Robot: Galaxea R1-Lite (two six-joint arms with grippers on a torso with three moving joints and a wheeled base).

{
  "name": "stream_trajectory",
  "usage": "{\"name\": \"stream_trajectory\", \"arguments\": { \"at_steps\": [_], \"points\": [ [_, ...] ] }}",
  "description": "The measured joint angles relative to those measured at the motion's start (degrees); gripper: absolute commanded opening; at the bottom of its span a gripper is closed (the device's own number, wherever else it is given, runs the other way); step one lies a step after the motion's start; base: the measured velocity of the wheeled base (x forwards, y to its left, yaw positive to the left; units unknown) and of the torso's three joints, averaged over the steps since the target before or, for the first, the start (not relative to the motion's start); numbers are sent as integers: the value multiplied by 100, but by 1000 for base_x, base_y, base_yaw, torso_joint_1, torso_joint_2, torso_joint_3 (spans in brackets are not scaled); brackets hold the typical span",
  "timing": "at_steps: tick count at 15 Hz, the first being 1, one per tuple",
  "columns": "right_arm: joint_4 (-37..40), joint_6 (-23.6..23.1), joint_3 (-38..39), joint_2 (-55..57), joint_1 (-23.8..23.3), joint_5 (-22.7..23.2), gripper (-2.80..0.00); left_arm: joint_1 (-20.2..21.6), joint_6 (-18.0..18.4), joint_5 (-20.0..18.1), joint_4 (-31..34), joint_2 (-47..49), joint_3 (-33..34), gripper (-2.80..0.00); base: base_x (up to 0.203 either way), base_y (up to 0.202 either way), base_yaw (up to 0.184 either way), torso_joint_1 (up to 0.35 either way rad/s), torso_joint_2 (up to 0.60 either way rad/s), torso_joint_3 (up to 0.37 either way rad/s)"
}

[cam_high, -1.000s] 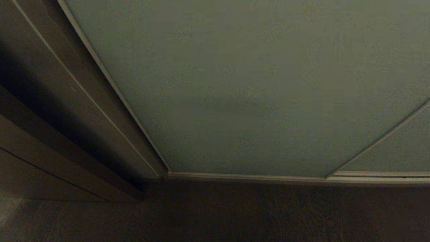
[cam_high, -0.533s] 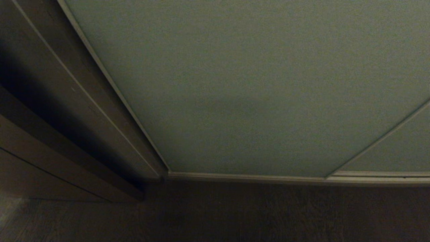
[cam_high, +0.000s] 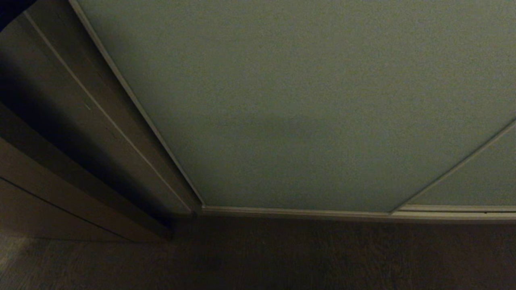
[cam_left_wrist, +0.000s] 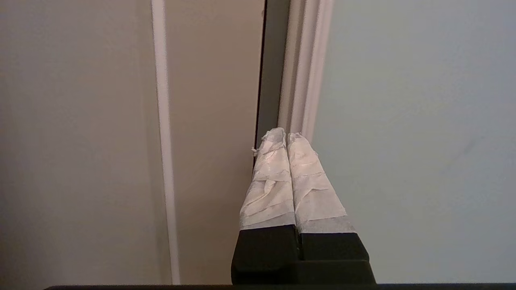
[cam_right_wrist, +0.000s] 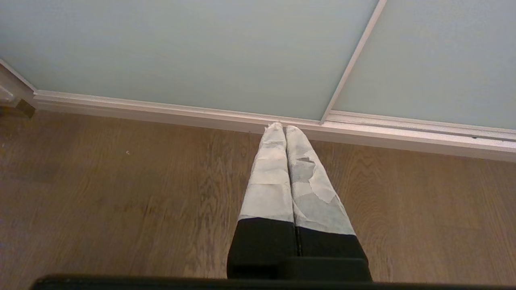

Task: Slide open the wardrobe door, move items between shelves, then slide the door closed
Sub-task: Open the door

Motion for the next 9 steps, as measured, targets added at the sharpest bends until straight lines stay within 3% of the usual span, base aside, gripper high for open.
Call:
{"name": "stream_trajectory", "arguments": {
  "at_steps": [5,9],
  "points": [
    [0,0,0,0,0,0,-280,0,13,310,172,83,-236,-280,0,0,0,0,0,0],
    [-2,-2,0,0,0,-1,-280,0,-23,333,185,190,-316,-280,0,0,0,0,0,0]
  ]
}}
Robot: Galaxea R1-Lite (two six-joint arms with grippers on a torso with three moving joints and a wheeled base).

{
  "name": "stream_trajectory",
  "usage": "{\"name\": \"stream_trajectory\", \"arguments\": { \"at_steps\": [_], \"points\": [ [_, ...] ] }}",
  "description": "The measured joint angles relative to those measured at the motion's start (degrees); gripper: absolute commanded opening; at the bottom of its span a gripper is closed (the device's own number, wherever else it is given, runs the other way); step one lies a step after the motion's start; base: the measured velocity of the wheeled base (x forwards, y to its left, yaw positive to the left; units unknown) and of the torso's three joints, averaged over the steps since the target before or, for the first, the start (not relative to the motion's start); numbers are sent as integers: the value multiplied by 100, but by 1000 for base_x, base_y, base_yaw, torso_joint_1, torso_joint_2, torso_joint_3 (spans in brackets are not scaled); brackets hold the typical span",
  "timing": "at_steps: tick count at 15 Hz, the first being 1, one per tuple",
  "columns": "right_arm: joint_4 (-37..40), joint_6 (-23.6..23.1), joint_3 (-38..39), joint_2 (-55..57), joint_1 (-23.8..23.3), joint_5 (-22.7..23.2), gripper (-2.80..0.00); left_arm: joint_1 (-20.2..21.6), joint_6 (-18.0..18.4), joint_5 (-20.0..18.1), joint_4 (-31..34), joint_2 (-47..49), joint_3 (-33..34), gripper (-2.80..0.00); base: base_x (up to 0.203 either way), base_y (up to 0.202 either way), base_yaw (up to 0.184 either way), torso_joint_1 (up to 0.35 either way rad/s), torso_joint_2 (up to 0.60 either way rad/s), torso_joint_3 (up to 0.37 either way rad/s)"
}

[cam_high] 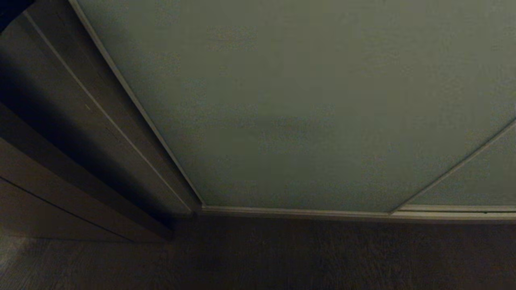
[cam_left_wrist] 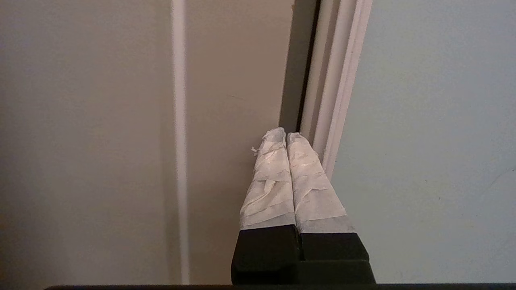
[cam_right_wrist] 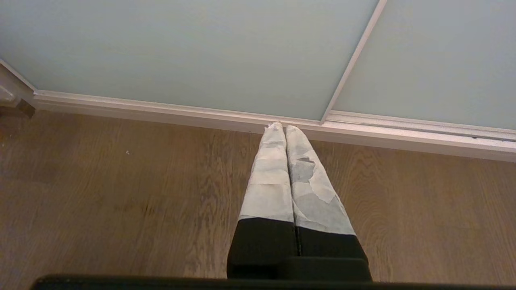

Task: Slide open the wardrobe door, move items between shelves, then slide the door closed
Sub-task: Open the door

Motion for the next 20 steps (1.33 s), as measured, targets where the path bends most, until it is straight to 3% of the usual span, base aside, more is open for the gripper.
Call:
{"name": "stream_trajectory", "arguments": {
  "at_steps": [14,20],
  "points": [
    [1,1,0,0,0,4,-280,-204,-165,-230,673,257,-404,-280,0,0,0,0,0,0],
    [2,2,0,0,0,1,-280,-659,-171,-246,837,375,-563,-280,0,0,0,0,0,0]
  ]
}}
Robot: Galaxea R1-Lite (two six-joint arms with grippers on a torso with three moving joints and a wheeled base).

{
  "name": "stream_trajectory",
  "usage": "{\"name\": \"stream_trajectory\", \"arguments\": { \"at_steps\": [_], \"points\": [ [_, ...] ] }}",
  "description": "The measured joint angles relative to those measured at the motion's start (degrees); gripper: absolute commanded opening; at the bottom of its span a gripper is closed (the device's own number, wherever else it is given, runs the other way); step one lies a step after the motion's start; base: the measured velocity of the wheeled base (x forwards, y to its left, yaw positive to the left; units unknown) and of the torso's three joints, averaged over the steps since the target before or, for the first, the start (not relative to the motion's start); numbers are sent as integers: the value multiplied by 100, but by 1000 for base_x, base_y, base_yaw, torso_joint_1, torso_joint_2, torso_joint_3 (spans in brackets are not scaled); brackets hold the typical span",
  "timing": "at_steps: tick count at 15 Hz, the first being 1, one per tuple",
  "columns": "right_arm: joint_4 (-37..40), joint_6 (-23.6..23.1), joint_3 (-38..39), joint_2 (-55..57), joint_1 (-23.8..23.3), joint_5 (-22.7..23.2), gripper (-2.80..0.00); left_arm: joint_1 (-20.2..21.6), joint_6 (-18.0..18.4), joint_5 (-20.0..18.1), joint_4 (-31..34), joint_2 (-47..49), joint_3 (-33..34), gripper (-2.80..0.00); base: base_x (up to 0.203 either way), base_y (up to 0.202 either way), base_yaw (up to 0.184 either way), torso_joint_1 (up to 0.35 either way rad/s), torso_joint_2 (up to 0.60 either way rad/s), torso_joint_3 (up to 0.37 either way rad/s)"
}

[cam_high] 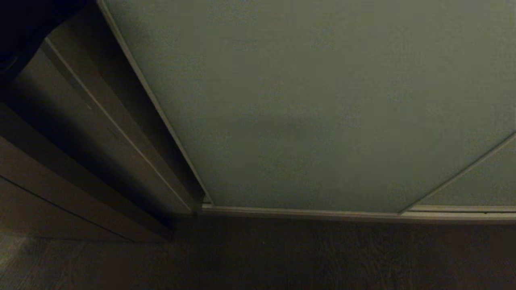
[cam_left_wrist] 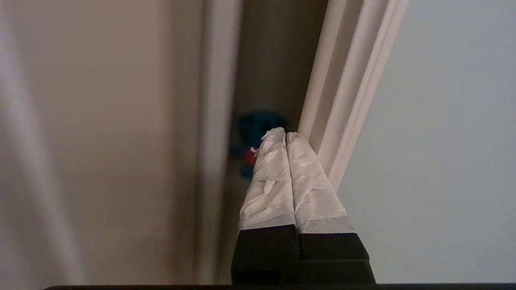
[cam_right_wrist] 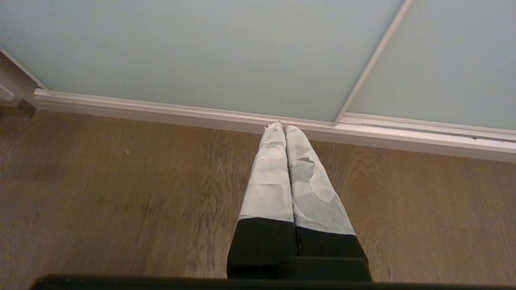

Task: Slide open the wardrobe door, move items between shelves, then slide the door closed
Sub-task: Open the door

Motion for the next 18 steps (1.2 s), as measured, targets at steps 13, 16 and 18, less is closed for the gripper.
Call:
{"name": "stream_trajectory", "arguments": {
  "at_steps": [13,16,18],
  "points": [
    [0,1,0,0,0,0,-280,236,279,36,842,-681,391,-280,0,0,0,0,0,0],
    [-2,-2,0,0,0,0,-280,286,215,2,850,-538,94,-280,0,0,0,0,0,0],
    [-2,0,0,0,0,2,-280,48,235,-7,872,-324,-73,-280,0,0,0,0,0,0]
  ]
}}
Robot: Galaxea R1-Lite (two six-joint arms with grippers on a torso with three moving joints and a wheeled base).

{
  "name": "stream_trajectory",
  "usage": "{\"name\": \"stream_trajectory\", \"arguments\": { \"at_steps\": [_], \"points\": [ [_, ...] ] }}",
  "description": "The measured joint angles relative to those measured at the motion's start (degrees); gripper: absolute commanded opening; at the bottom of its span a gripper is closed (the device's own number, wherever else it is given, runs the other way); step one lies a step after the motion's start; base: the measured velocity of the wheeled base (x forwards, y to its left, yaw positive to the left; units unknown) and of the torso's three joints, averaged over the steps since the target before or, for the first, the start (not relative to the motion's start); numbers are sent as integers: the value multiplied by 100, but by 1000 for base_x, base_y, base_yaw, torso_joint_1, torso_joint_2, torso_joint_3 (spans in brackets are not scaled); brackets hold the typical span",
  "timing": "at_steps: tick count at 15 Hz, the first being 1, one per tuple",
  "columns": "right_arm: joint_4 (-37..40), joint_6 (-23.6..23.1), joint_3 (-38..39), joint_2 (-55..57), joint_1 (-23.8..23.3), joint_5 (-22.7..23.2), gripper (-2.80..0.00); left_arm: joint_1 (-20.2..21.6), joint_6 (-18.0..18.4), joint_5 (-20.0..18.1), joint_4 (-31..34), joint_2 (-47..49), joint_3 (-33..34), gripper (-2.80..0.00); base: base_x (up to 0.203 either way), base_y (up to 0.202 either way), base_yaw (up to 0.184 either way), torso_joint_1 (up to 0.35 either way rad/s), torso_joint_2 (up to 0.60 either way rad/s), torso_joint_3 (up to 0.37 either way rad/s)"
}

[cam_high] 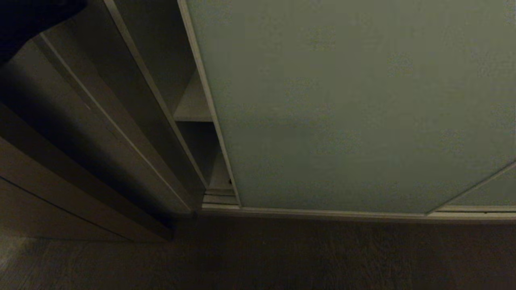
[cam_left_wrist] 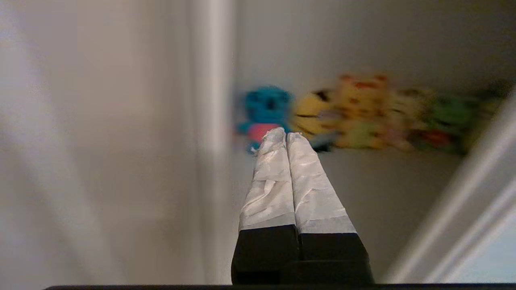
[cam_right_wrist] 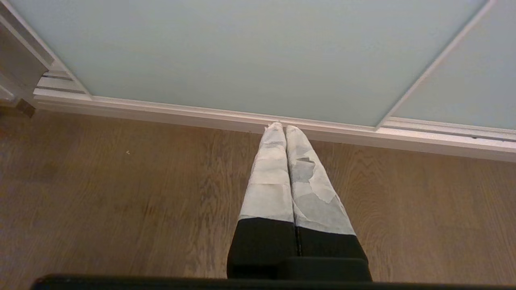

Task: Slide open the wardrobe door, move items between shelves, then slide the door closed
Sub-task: Open the door

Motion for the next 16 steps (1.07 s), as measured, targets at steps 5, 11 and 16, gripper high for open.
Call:
{"name": "stream_trajectory", "arguments": {
  "at_steps": [5,11,16],
  "points": [
    [2,-2,0,0,0,0,-280,-562,8,-30,272,706,-625,-280,0,0,0,0,0,0],
    [2,0,0,0,0,-2,-280,-967,-23,-31,613,1476,-1578,-280,0,0,0,0,0,0],
    [2,0,0,0,0,0,-280,-1392,-67,-6,882,1972,-2287,-280,0,0,0,0,0,0]
  ]
}}
